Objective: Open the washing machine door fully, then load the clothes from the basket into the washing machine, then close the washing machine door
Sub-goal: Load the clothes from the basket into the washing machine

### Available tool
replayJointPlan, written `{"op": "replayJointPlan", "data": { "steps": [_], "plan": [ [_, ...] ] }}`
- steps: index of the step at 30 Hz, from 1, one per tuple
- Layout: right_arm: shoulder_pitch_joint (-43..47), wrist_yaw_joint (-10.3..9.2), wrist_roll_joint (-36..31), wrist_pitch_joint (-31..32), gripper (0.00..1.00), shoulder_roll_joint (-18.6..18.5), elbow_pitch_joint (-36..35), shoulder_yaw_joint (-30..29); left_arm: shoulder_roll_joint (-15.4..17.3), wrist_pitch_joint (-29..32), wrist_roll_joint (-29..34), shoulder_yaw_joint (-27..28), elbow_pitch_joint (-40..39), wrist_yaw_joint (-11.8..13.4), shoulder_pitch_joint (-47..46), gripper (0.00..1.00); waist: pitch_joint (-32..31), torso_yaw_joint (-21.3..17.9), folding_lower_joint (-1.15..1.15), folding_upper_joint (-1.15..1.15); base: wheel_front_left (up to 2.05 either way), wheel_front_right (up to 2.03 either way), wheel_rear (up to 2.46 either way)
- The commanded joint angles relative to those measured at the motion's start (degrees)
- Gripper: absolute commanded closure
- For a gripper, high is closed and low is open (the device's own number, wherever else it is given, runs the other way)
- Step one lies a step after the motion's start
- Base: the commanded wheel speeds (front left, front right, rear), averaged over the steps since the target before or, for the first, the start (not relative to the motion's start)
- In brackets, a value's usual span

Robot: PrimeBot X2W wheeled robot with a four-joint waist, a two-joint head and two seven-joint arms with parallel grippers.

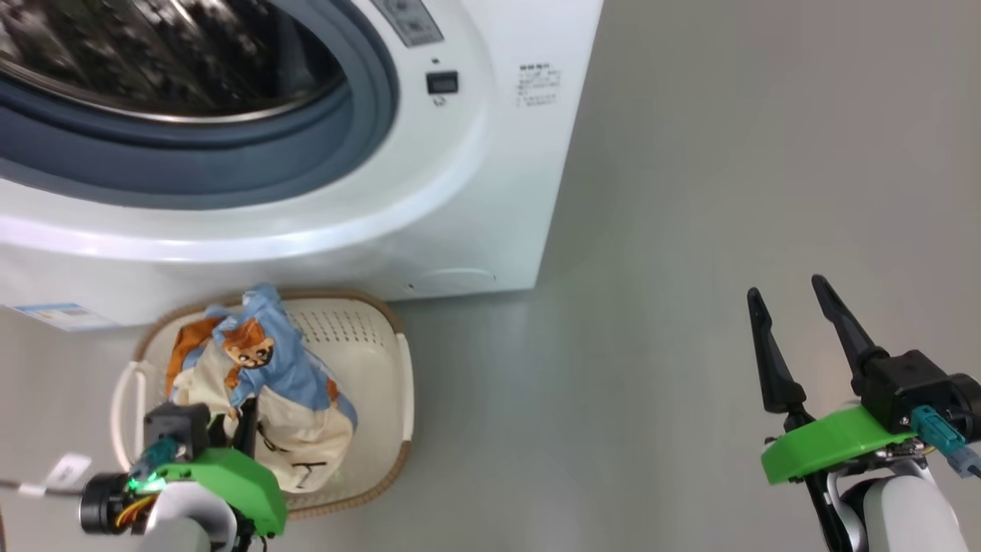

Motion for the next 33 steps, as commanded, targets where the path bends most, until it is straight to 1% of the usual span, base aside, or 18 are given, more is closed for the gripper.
{"op": "replayJointPlan", "data": {
  "steps": [1,4,7,11,16,25,33],
  "plan": [
    [1.08,0.09,0.04,0.33,0.00,-0.26,-1.19,0.97,1.28,-0.77,-0.66,3.24,-4.57,1.01,2.60,1.00,-4.86,2.52,0.00,0.00,0.00,0.00,0.00],
    [2.03,0.09,0.25,0.53,0.00,-0.26,-1.00,0.79,0.42,-0.77,-0.64,5.18,-10.23,1.81,6.66,1.00,-6.82,2.91,0.00,0.00,0.00,0.00,0.00],
    [3.00,0.09,0.56,0.62,0.00,-0.26,-0.81,0.57,-0.50,-0.77,-0.34,6.71,-15.40,2.03,10.09,1.00,-8.60,3.35,0.00,0.00,0.00,0.00,0.00],
    [4.14,0.09,0.62,0.70,0.00,-0.26,-0.30,0.10,-1.80,-0.77,-0.05,8.92,-21.66,1.20,14.26,1.00,-10.73,3.64,0.00,0.00,0.00,0.00,0.00],
    [4.97,0.09,0.99,0.43,0.00,-0.26,0.08,-0.15,-2.84,-0.77,1.72,10.91,-27.29,0.39,17.91,1.00,-12.40,3.60,0.00,0.00,0.00,0.00,0.00],
    [5.45,0.09,1.43,0.37,0.00,-0.26,0.49,0.23,-4.47,-0.77,2.83,13.20,-31.74,-0.52,19.87,1.00,-13.61,3.50,0.00,0.00,0.00,0.00,0.00],
    [5.00,0.09,1.45,0.35,0.00,-0.26,0.57,0.77,-5.12,-0.77,3.49,14.06,-31.98,-1.26,20.13,1.00,-13.65,3.20,0.00,0.00,0.00,0.00,0.00]
  ]
}}
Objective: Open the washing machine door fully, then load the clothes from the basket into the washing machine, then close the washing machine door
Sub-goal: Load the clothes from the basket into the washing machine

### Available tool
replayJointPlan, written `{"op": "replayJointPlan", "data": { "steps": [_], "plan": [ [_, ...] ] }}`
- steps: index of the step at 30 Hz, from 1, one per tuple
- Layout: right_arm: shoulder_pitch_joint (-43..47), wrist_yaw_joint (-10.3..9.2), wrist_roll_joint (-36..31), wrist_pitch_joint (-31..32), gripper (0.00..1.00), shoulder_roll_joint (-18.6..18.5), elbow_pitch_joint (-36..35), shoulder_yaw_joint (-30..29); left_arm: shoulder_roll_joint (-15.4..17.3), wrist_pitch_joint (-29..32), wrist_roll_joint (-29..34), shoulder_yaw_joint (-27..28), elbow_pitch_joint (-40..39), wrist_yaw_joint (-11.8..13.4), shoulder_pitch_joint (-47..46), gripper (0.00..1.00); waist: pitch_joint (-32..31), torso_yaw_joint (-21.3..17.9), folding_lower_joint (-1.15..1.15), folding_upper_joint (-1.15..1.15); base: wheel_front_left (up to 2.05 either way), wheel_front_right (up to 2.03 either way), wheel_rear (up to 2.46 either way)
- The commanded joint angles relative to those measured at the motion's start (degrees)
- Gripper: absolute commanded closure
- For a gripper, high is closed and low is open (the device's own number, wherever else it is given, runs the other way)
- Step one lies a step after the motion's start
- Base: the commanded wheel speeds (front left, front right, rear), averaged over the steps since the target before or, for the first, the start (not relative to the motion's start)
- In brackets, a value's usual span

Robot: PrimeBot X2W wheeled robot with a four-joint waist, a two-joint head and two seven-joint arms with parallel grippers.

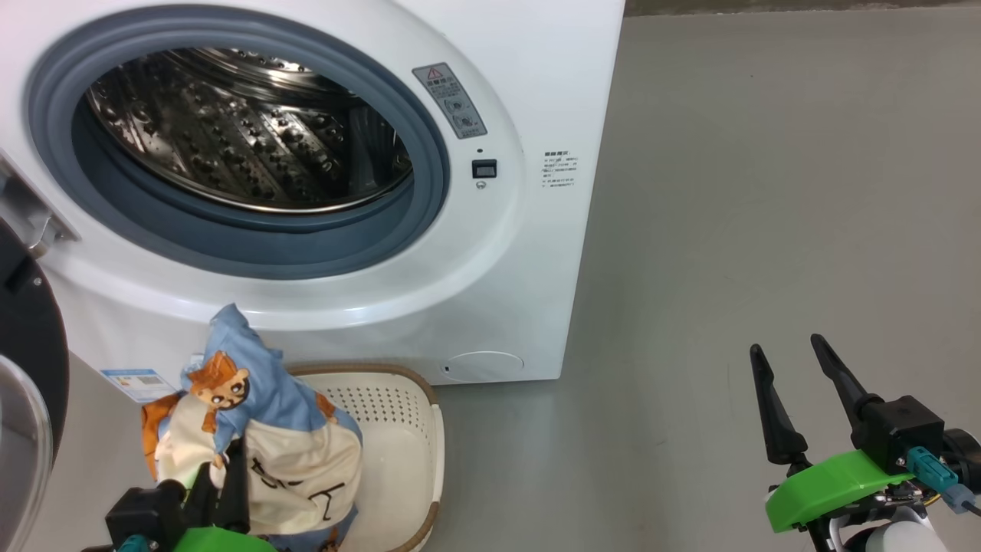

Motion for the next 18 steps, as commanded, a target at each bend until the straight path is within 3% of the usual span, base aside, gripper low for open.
{"op": "replayJointPlan", "data": {
  "steps": [1,9,18],
  "plan": [
    [-0.45,0.09,0.24,-0.31,0.00,-0.28,-1.27,1.71,0.51,-0.77,0.36,2.22,-1.83,-0.21,-0.89,1.00,0.04,-0.06,0.00,0.00,0.00,0.00,0.00],
    [-0.71,0.09,0.43,-0.47,0.00,-0.28,-1.29,2.15,0.34,-0.77,0.13,3.07,-2.57,-0.15,-1.24,1.00,1.18,-0.58,0.00,0.00,0.00,0.00,0.00],
    [-2.16,0.09,0.09,-0.09,0.00,-0.28,-2.08,2.46,0.32,-0.78,-1.78,4.85,-4.97,1.16,-6.53,1.00,6.77,-2.41,0.00,0.00,0.00,0.00,0.00]
  ]
}}
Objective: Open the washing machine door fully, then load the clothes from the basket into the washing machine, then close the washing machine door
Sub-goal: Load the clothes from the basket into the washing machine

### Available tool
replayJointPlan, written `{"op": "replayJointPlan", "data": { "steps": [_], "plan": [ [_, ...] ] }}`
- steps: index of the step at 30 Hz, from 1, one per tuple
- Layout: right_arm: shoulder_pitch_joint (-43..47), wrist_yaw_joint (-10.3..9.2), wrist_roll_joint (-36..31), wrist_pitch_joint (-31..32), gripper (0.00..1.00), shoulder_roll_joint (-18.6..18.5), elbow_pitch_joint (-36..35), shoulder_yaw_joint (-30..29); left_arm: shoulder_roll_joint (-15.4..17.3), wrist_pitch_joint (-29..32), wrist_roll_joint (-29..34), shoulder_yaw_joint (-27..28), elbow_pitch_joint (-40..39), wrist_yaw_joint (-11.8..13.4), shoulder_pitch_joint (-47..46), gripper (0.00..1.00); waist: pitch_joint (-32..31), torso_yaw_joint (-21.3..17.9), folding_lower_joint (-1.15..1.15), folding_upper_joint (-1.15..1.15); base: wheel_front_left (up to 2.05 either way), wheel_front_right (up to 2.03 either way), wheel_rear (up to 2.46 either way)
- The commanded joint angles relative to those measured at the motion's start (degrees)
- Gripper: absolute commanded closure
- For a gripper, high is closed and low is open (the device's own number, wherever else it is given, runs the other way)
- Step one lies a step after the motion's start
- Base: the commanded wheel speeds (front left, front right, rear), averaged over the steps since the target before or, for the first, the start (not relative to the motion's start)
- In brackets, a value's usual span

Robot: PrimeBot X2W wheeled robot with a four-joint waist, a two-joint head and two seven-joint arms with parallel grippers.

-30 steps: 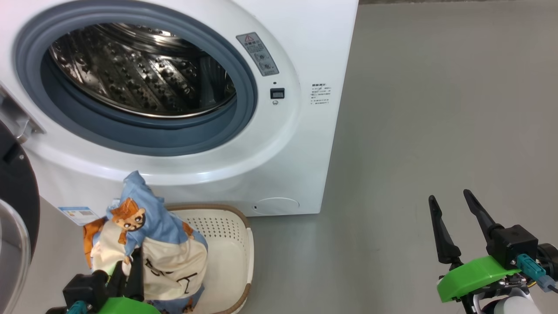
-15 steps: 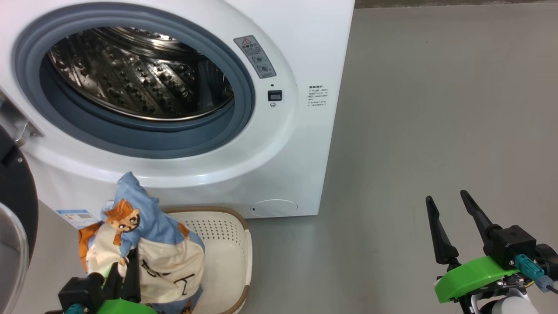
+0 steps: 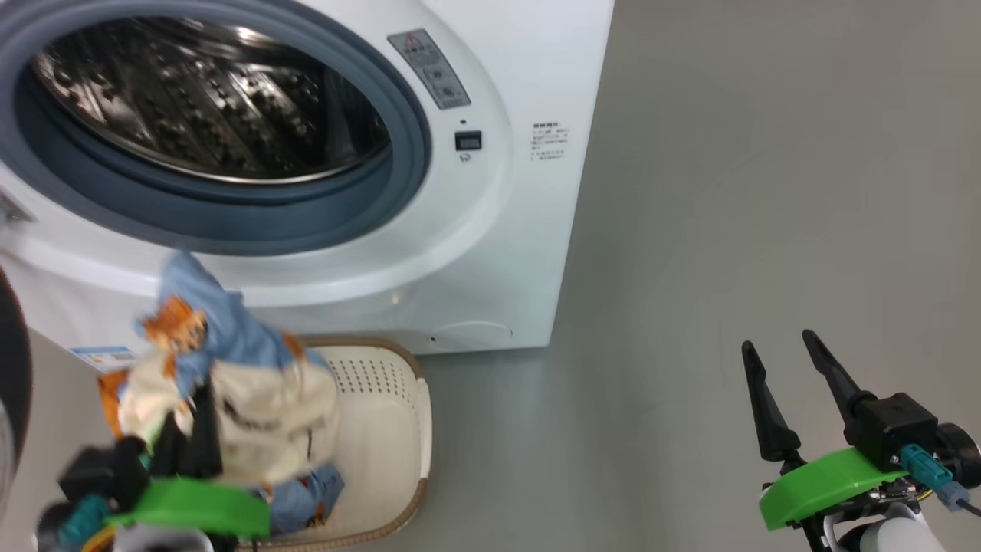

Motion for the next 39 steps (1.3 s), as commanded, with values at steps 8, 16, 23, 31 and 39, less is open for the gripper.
{"op": "replayJointPlan", "data": {
  "steps": [8,16,23,31,39],
  "plan": [
    [-3.99,0.09,-0.37,-0.40,0.00,-0.28,-2.57,1.17,1.27,-0.78,1.27,4.98,-2.20,-0.61,-13.69,1.00,9.14,-3.74,0.00,0.00,0.00,0.00,0.00],
    [-6.22,0.09,0.63,-1.55,0.00,-0.28,-2.53,1.31,5.34,-0.78,2.17,7.55,1.37,-2.05,-25.83,1.00,15.16,-7.64,0.00,0.00,0.00,0.00,0.00],
    [-8.06,0.09,2.45,-3.35,0.00,-0.28,-1.12,1.34,11.93,-0.76,3.22,7.27,10.38,-3.22,-37.96,1.00,21.08,-12.02,0.00,0.00,0.00,0.00,0.00],
    [-9.92,0.09,4.56,-4.99,0.00,-0.28,0.44,1.67,20.24,0.01,5.41,5.26,20.01,-3.90,-51.79,1.00,27.00,-16.45,0.00,0.00,0.00,0.00,0.00],
    [-11.80,0.09,6.83,-5.87,0.00,-0.28,2.62,3.83,25.65,0.11,5.74,2.57,30.06,-4.43,-63.23,1.00,30.13,-20.19,0.00,0.00,0.00,0.00,0.00]
  ]
}}
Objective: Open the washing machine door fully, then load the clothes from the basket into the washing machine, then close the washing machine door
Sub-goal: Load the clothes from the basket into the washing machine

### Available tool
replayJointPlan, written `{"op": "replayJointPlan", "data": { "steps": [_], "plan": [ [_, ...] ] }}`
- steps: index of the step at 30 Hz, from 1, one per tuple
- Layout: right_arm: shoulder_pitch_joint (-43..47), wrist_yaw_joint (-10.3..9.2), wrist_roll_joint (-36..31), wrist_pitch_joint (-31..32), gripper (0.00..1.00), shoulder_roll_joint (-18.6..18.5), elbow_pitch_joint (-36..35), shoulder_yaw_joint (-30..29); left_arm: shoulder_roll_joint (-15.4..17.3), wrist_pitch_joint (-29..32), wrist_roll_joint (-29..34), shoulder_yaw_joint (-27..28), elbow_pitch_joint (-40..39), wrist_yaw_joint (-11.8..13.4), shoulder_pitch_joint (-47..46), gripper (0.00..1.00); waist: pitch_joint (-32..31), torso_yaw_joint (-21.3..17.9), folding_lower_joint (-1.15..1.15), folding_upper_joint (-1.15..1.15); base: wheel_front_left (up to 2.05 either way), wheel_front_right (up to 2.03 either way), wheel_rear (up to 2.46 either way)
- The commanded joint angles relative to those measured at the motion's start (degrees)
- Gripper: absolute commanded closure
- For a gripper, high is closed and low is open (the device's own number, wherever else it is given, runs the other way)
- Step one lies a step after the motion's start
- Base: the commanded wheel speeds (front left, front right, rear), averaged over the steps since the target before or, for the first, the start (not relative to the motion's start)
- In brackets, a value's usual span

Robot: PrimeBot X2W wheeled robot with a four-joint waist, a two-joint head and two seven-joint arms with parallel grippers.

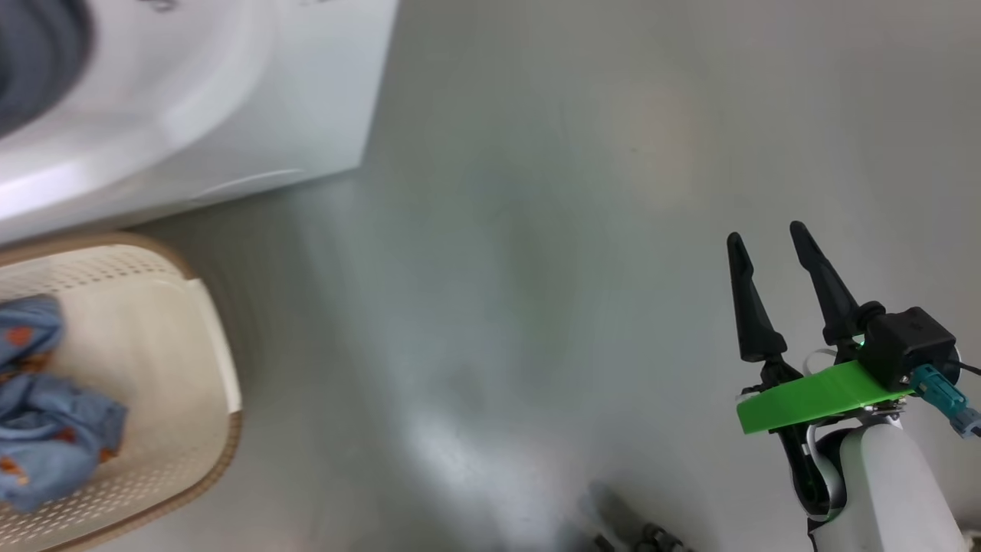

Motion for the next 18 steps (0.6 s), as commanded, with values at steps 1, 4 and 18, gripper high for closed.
{"op": "replayJointPlan", "data": {
  "steps": [1,4,18],
  "plan": [
    [0.08,0.09,1.05,-0.64,0.00,-0.37,-0.65,1.39,4.04,-0.09,0.17,0.19,0.29,-0.33,-2.97,1.00,3.51,-3.55,0.00,0.00,0.00,0.00,0.00],
    [-0.37,0.09,1.77,-0.71,0.00,-0.37,-0.30,1.72,5.28,-0.19,0.59,-1.05,2.92,-0.39,-6.91,1.00,4.61,-4.32,0.00,0.00,0.00,0.00,0.00],
    [-1.67,0.09,3.07,-0.75,0.00,-0.37,-1.13,2.05,6.93,-0.67,1.87,-4.62,13.57,-0.22,-16.92,0.60,6.63,-4.17,0.00,0.00,0.00,0.00,0.00]
  ]
}}
